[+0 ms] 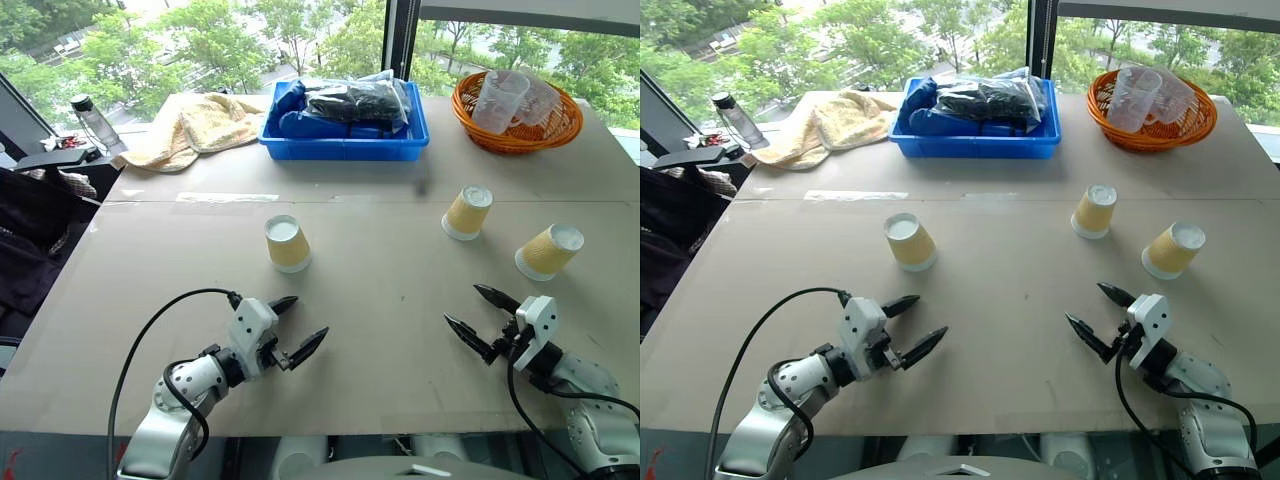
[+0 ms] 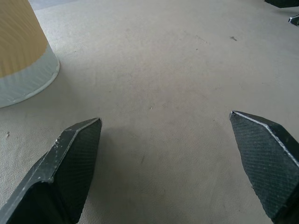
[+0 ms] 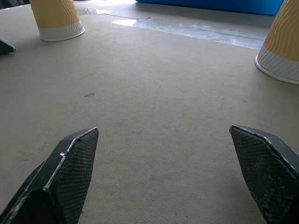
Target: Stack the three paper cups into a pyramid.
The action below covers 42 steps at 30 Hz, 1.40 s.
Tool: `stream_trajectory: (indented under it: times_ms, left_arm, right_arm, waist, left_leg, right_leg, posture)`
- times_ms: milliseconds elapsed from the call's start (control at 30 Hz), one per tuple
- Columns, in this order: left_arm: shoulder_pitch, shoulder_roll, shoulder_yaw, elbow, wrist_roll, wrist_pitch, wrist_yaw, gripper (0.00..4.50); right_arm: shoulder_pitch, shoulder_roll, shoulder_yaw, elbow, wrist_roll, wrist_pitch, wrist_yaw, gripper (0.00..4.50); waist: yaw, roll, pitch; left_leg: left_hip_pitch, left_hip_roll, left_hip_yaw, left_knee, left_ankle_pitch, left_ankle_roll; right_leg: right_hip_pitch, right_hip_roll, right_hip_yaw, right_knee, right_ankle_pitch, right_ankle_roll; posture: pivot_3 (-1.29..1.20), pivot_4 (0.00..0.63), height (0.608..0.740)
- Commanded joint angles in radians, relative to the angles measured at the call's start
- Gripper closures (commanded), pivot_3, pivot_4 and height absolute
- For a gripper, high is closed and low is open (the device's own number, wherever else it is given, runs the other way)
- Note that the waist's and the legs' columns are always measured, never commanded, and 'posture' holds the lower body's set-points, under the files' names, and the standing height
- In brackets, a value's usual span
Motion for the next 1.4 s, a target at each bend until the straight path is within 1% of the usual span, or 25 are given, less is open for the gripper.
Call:
stream_trajectory:
  times_ms: [33,100,200,467,533,700,800,900,933,1100,1400]
  left_arm:
    - [0.005,-0.032,-0.006,0.005,-0.008,-0.019,0.016,0.00]
    - [0.013,-0.064,0.000,0.041,-0.011,-0.058,0.022,0.00]
    - [0.043,-0.087,-0.002,0.054,-0.005,-0.090,0.021,0.00]
    - [0.073,-0.106,0.001,0.028,0.004,-0.119,0.051,0.00]
    - [0.080,-0.104,0.006,0.014,-0.010,-0.147,0.034,0.00]
    - [0.056,-0.112,0.048,0.019,-0.007,-0.175,0.073,0.00]
    - [-0.019,-0.125,0.099,0.050,0.013,-0.181,0.147,0.00]
    - [-0.121,-0.110,0.111,0.094,0.086,-0.197,0.199,0.00]
    - [-0.158,-0.113,0.113,0.105,0.086,-0.183,0.211,0.00]
    - [-0.306,-0.139,0.085,0.190,0.105,-0.132,0.250,0.00]
    - [-0.505,-0.155,0.072,0.385,0.138,-0.168,0.263,0.00]
  right_arm:
    - [-0.001,-0.025,-0.036,-0.035,0.009,0.007,0.014,0.06]
    - [0.002,-0.042,-0.043,-0.035,-0.004,0.007,0.018,0.06]
    - [-0.002,-0.052,-0.047,-0.027,-0.008,0.003,0.019,0.06]
    - [-0.027,-0.044,-0.046,-0.002,-0.014,0.007,0.036,0.06]
    - [-0.034,-0.041,-0.043,0.002,-0.014,0.008,0.041,0.06]
    - [-0.049,-0.030,-0.037,-0.009,0.028,-0.007,0.104,0.06]
    - [-0.042,-0.036,-0.029,-0.084,0.124,0.058,0.177,0.06]
    - [-0.053,-0.043,-0.013,-0.145,0.152,0.094,0.207,0.06]
    - [-0.062,-0.046,-0.005,-0.161,0.144,0.097,0.211,0.06]
    - [-0.115,-0.023,0.015,-0.222,0.136,0.126,0.175,0.06]
    - [-0.150,0.003,0.028,-0.286,0.131,0.166,0.120,0.06]
  waist:
    - [0.000,0.000,0.000]
    - [0.001,0.000,0.001]
    - [0.002,-0.001,0.001]
    - [0.003,0.000,0.001]
    - [0.003,0.000,0.001]
    - [0.004,-0.001,0.001]
    - [0.012,-0.001,0.002]
    - [0.018,-0.002,0.002]
    - [0.018,-0.002,0.002]
    - [0.017,-0.004,0.004]
    - [0.018,-0.005,0.004]
  left_leg:
    - [0.000,0.000,0.000,0.000,0.000,0.000]
    - [0.001,-0.001,0.001,0.001,0.000,0.000]
    - [0.001,-0.001,0.001,0.002,0.000,0.000]
    - [0.002,0.000,0.001,0.002,0.000,0.000]
    - [0.002,0.000,0.002,0.002,0.000,0.000]
    - [0.002,0.000,0.001,0.002,0.000,0.000]
    - [0.002,0.000,0.001,0.003,0.000,0.000]
    - [0.002,0.000,0.000,0.009,0.000,0.000]
    - [0.002,0.000,-0.001,0.010,0.000,0.000]
    - [0.002,0.000,0.000,0.017,0.000,0.000]
    - [0.002,-0.001,-0.002,0.016,0.000,0.000]
  right_leg:
    - [0.000,0.000,0.000,0.000,0.000,0.000]
    - [0.001,-0.001,0.001,0.000,0.000,0.000]
    - [0.002,-0.001,0.001,0.000,0.000,0.000]
    - [0.002,0.002,0.002,0.001,0.000,0.000]
    - [0.002,0.002,0.002,0.001,0.000,0.000]
    - [0.002,0.002,0.002,0.001,0.000,0.000]
    - [0.002,0.002,0.001,0.003,0.000,0.000]
    - [0.002,0.003,0.001,0.010,0.000,0.000]
    - [0.002,0.003,0.000,0.011,0.000,0.000]
    - [0.004,0.002,0.001,0.015,0.000,0.001]
    - [0.004,0.005,-0.001,0.016,0.001,0.001]
  posture:
    - [0.00,0.150,0.733]
    - [0.00,0.150,0.733]
    - [0.00,0.150,0.733]
    - [0.00,0.150,0.733]
    - [0.00,0.150,0.733]
    - [0.00,0.150,0.733]
    - [0.00,0.150,0.733]
    - [0.00,0.150,0.733]
    - [0.00,0.150,0.733]
    - [0.00,0.150,0.733]
    - [0.00,0.150,0.733]
